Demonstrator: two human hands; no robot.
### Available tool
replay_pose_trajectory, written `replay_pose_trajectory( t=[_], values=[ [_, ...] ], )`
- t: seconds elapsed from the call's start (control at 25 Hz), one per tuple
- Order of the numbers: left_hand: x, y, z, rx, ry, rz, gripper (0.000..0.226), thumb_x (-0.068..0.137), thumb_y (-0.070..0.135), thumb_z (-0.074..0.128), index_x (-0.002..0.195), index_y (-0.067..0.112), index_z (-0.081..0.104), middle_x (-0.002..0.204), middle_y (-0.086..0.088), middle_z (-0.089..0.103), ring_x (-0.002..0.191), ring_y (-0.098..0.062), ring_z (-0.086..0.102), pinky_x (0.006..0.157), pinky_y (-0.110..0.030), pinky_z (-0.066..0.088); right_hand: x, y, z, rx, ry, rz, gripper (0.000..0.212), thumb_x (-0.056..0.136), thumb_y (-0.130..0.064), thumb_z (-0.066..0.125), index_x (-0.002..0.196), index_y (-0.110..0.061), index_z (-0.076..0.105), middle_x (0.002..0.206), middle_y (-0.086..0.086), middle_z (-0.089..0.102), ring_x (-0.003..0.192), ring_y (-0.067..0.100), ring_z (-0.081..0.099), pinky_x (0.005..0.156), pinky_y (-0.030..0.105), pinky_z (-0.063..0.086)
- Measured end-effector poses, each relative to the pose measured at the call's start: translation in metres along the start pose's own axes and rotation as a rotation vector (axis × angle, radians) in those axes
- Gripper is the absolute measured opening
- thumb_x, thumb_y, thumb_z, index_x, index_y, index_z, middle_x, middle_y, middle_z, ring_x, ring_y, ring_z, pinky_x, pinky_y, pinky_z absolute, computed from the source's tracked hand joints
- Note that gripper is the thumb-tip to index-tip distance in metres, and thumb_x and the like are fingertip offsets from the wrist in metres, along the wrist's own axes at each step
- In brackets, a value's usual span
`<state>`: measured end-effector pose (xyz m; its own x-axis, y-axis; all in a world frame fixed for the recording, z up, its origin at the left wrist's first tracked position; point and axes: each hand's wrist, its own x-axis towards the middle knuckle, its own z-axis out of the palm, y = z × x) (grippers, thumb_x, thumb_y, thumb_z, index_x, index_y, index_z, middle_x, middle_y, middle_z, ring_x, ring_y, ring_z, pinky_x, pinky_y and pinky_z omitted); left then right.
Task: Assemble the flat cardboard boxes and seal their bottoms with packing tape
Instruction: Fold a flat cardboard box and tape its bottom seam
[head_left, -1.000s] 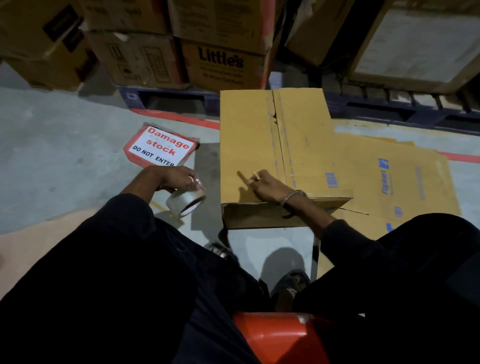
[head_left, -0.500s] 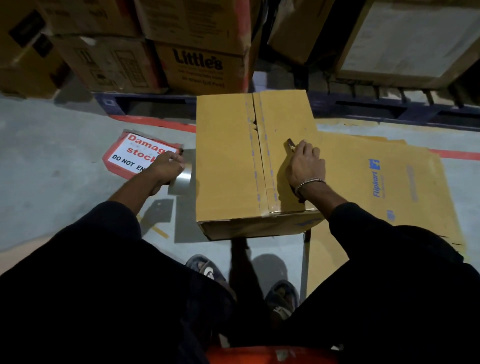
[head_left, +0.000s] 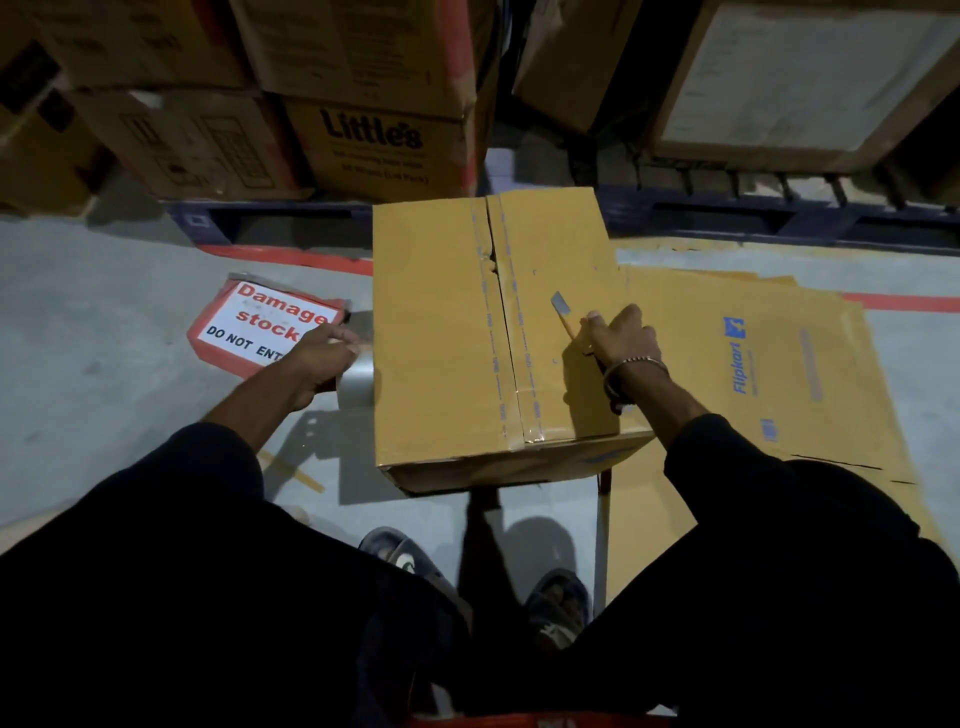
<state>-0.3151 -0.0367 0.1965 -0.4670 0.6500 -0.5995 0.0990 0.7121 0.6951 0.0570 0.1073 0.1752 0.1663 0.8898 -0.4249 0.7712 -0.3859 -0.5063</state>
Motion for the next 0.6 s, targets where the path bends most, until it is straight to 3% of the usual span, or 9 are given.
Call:
replay_pose_trajectory(
  t=[0.12,0.28,0.4,0.6],
  values=[
    [-0.015,-0.006,-0.003,-0.041,-0.023,-0.025,0.019,0.102,0.006,0.058,0.118,0.014,0.064,0.107,-0.015,0.065,0.091,-0.025,0.061,0.081,-0.039,0.053,-0.014,0.010,-0.012,0.008,-0.038,-0.001,0.068,0.100,-0.061,0.046,0.144,-0.009,0.042,0.139,0.025,0.053,0.123,0.046,0.053,0.099,0.050,0.047],
    [-0.042,-0.023,-0.011,-0.015,-0.056,-0.048,0.018,0.102,0.004,0.058,0.116,0.013,0.065,0.098,-0.013,0.062,0.079,-0.020,0.055,0.065,-0.030,0.046,-0.048,0.040,-0.017,-0.003,-0.063,-0.005,0.062,0.100,-0.057,0.050,0.136,-0.007,0.045,0.132,0.024,0.057,0.117,0.043,0.056,0.088,0.044,0.046],
    [-0.057,-0.038,-0.012,-0.021,-0.055,-0.085,0.021,0.100,0.001,0.058,0.114,0.013,0.065,0.103,-0.018,0.066,0.083,-0.024,0.059,0.070,-0.033,0.048,-0.068,0.058,-0.010,0.013,-0.111,0.027,0.064,0.097,-0.058,0.054,0.139,-0.011,0.040,0.134,0.022,0.055,0.116,0.043,0.057,0.093,0.048,0.051],
    [-0.074,-0.039,-0.016,-0.011,-0.040,-0.041,0.022,0.099,0.000,0.058,0.113,0.015,0.066,0.114,-0.018,0.068,0.092,-0.027,0.063,0.080,-0.041,0.055,-0.083,0.058,-0.011,0.054,-0.151,0.063,0.071,0.094,-0.056,0.061,0.144,-0.013,0.034,0.142,0.021,0.048,0.118,0.042,0.056,0.090,0.048,0.052]
  ],
)
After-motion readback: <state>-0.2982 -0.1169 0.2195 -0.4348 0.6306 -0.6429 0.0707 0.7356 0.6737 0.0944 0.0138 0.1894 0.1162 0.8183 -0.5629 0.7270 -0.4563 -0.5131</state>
